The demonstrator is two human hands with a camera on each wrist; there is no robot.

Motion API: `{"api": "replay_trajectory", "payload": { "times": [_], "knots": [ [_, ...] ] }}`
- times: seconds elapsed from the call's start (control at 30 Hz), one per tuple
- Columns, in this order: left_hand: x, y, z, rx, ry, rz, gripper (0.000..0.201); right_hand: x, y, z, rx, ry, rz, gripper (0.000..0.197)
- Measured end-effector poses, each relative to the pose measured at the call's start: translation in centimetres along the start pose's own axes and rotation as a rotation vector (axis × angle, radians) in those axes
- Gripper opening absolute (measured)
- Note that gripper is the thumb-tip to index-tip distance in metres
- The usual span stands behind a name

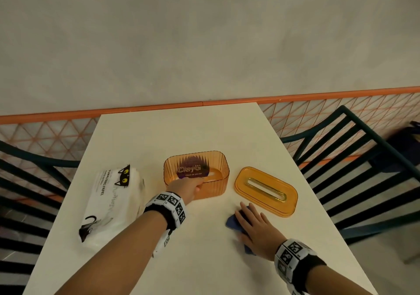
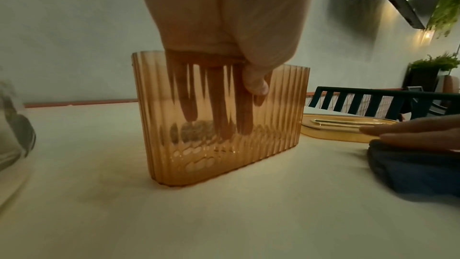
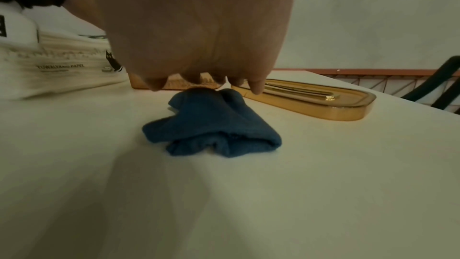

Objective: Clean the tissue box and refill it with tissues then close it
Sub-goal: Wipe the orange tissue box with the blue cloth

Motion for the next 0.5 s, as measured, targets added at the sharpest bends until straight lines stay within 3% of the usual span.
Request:
{"api": "replay_trajectory", "payload": {
  "times": [0.1, 0.17, 0.23, 0.33, 0.4, 0.43, 0.5],
  "knots": [
    [0.0, 0.2, -0.4, -0.006, 0.000, -0.001, 0.031, -0.2, -0.7, -0.7, -0.006, -0.006, -0.013, 0.100],
    [0.1, 0.1, -0.4, 0.000, -0.007, -0.004, 0.028, -0.6, -0.5, -1.1, -0.036, -0.025, -0.033, 0.073],
    [0.1, 0.0, -0.4, 0.012, -0.007, -0.012, 0.024, -0.6, -0.8, -1.6, 0.037, 0.036, -0.186, 0.062],
    [0.3, 0.1, -0.4, 0.026, -0.004, -0.017, 0.022, -0.2, -1.2, -3.4, -0.021, -0.028, -0.242, 0.064],
    [0.2, 0.1, -0.2, 0.021, 0.001, -0.007, 0.027, -0.6, -0.4, -1.0, -0.069, 0.077, -0.226, 0.077],
    [0.1, 0.1, -0.1, 0.019, 0.002, -0.004, 0.032, -0.2, -0.6, -0.3, -0.103, 0.065, -0.137, 0.088],
    [-0.4, 0.0, 0.8, -0.025, -0.058, 0.007, 0.040, -0.2, 0.0, 2.2, -0.032, 0.183, -0.086, 0.085]
  ]
}}
Point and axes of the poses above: each hand's wrist, its own x-axis towards the middle knuckle, its own z-axis out of the back of the hand, y = z × x, the point moved 2 cm from there along x, towards the middle knuckle, and after that the axes turned 10 degrees about -y, right-handed, at the moved point
